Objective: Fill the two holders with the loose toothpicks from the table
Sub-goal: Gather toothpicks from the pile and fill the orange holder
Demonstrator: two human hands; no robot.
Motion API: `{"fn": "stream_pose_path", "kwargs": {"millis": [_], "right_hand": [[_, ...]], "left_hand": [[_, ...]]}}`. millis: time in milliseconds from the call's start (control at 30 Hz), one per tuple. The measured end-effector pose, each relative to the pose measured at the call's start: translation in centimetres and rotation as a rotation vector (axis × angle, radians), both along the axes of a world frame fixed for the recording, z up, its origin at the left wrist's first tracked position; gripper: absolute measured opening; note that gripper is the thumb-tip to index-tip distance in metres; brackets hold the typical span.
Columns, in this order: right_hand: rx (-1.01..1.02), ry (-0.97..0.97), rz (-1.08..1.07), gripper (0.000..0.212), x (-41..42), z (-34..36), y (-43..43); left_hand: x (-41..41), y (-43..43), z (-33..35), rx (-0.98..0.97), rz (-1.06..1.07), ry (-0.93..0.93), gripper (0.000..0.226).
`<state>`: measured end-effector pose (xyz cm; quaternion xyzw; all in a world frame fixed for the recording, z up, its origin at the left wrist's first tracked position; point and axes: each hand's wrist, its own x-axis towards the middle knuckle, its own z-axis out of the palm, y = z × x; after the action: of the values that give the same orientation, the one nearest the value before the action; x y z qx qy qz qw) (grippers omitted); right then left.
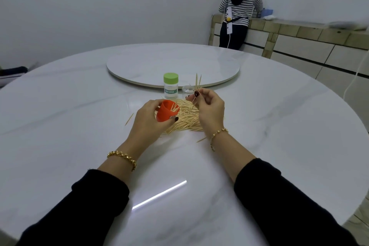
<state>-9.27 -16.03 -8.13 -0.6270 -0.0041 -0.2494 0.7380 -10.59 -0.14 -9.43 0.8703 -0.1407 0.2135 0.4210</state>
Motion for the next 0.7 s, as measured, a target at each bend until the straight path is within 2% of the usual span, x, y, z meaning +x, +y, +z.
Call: {"fn": "stream_pose_path", "kwargs": {"millis": [67,200,333,600,700], "right_hand": [[0.103,0.031,0.039,0.008,-0.2,0.3,-0.1],[0.299,0.066,0.137,0.006,-0.5,0.7,-0.1],[0.408,0.082,0.188,0.005,-0.6,0.9,0.1],[0.42,0.079,0.22,0.007,-1.0,0.5,1.2],[0.335,0.092,0.203,0.007,-1.3,0.2,1.7]], "left_hand": [[-0.1,-0.2,-0.1,0.013,-0.013,-0.008,0.053],[-0.2,-0.6,-0.3,0.045,-0.047,-0.015,0.056],[-0.1,-0.5,-0.3,0.058,-0.046,-0.019,0.058],[-0.2,-0.8,-0.4,0.037,-0.069,-0.023,0.054],[-0.2,-0.7,-0.3,0.017,-0.06,-0.023,0.052]]}}
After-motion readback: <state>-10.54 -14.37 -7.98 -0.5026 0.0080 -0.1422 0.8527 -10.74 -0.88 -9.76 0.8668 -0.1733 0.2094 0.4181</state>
